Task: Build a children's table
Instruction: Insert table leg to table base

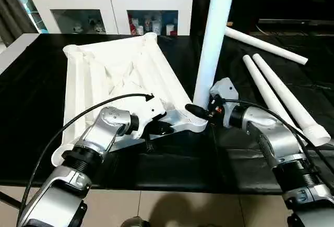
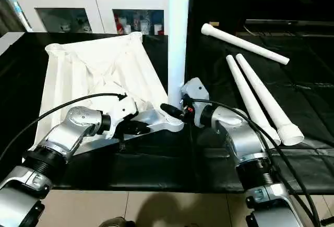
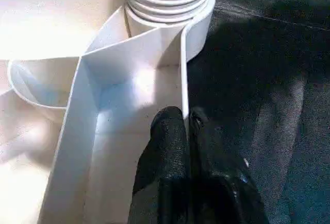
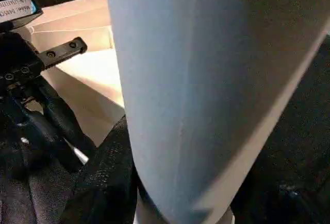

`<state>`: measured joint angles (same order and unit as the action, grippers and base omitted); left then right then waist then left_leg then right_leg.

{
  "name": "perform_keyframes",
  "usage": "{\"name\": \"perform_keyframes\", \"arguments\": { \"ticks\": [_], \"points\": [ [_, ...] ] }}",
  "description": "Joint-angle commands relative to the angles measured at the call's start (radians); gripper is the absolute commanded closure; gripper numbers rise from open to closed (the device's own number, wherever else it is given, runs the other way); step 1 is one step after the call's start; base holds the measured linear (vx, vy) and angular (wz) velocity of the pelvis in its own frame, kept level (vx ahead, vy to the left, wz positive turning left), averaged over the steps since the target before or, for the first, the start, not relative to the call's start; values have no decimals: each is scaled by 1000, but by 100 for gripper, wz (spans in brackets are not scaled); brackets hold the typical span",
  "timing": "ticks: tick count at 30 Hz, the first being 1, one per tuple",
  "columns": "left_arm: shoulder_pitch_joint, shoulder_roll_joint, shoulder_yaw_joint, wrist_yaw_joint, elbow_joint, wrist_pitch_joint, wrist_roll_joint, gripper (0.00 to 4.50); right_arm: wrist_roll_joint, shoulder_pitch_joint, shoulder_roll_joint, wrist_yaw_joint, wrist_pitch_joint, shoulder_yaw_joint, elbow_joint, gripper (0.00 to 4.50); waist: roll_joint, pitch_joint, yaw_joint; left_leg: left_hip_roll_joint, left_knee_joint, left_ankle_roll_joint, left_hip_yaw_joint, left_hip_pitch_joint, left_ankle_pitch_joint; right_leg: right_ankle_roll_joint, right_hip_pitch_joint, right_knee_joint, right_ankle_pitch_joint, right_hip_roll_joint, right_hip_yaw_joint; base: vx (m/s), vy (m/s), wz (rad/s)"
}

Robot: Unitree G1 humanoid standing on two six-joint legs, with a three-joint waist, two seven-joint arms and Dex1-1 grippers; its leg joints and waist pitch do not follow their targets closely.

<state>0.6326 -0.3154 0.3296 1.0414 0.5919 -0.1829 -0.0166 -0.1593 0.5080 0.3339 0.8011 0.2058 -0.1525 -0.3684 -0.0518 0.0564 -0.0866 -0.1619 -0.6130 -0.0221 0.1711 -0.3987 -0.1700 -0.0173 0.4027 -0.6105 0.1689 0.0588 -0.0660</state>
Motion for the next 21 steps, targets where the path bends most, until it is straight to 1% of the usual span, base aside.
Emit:
{"name": "perform_keyframes", "arguments": {
  "ticks": [1,2,3,4,5,6,7,8,9,11,12,13,14,15,16,18,21],
  "points": [
    [5,2,8,21,-20,6,-3,450,-5,-7,-13,8,14,-6,-33,257,8,-71,4,-69,78,25,-27,26,-262,-199,-44,83,300,97,53,0,0,0],
    [5,2,8,20,-20,6,-3,450,-6,-7,-13,7,14,-4,-33,257,8,-71,4,-69,79,25,-27,27,-263,-199,-43,83,302,97,53,0,0,0],
    [7,3,6,19,-18,5,-2,450,-25,-11,-24,-4,17,22,-40,257,6,-71,3,-69,79,23,-28,28,-268,-199,-43,84,305,97,53,0,0,0],
    [7,3,6,19,-18,5,-2,450,-25,-11,-24,-4,17,22,-40,257,7,-71,4,-69,79,24,-27,27,-268,-200,-43,84,302,97,53,0,0,0],
    [10,4,3,17,-14,5,0,450,-51,-19,-37,-21,25,55,-49,257,5,-70,4,-69,79,23,-28,27,-272,-201,-43,85,306,98,53,0,0,0],
    [11,5,2,16,-13,4,0,450,-54,-22,-39,-25,25,60,-50,257,5,-71,4,-69,79,23,-28,28,-272,-201,-43,86,307,98,54,0,0,0],
    [13,6,0,15,-11,3,2,450,-63,-30,-43,-34,24,72,-53,257,3,-71,3,-70,80,20,-28,29,-274,-200,-42,85,308,97,53,0,0,0],
    [15,8,-2,13,-9,2,3,450,-66,-39,-46,-39,23,77,-52,257,5,-71,4,-70,81,18,-28,28,-277,-200,-42,85,304,96,53,0,0,0],
    [17,9,-3,12,-6,1,4,450,-69,-51,-49,-46,19,83,-51,257,1,-71,3,-71,81,16,-29,29,-277,-201,-42,85,296,97,53,0,0,0],
    [20,11,-5,8,1,1,3,450,-73,-69,-59,-62,9,97,-50,257,1,-71,2,-70,82,14,-28,29,-284,-202,-42,85,292,97,53,0,0,0],
    [22,12,-6,6,4,2,3,450,-76,-77,-66,-71,3,106,-51,257,-2,-71,1,-70,82,12,-29,29,-287,-201,-41,85,294,98,53,0,0,0],
    [24,12,-8,4,8,2,3,450,-82,-85,-74,-82,-3,116,-53,257,-1,-71,1,-71,83,11,-29,30,-289,-201,-41,86,293,97,53,0,0,0],
    [26,13,-9,2,12,3,3,450,-88,-93,-84,-94,-8,128,-55,257,-4,-70,2,-70,84,8,-29,31,-301,-201,-39,87,300,97,53,0,0,0],
    [28,14,-10,1,16,4,3,450,-94,-103,-92,-100,-15,135,-53,257,-4,-70,1,-70,84,4,-30,31,-309,-200,-40,87,308,99,54,0,0,0],
    [32,15,-12,-1,21,4,2,450,-101,-123,-105,-109,-27,143,-44,257,-7,-70,0,-71,85,2,-31,32,-316,-198,-40,89,314,100,53,0,0,0],
    [36,17,-14,-4,26,3,2,450,-111,-148,-119,-118,-39,151,-32,257,-5,-70,0,-72,88,-2,-32,33,-324,-195,-38,88,313,98,54,0,0,0],
    [42,18,-16,-6,35,6,1,450,-121,-171,-132,-130,-51,158,-27,257,-8,-70,0,-72,90,-6,-32,32,-336,-197,-39,89,307,98,54,0,0,0]
  ]
}}
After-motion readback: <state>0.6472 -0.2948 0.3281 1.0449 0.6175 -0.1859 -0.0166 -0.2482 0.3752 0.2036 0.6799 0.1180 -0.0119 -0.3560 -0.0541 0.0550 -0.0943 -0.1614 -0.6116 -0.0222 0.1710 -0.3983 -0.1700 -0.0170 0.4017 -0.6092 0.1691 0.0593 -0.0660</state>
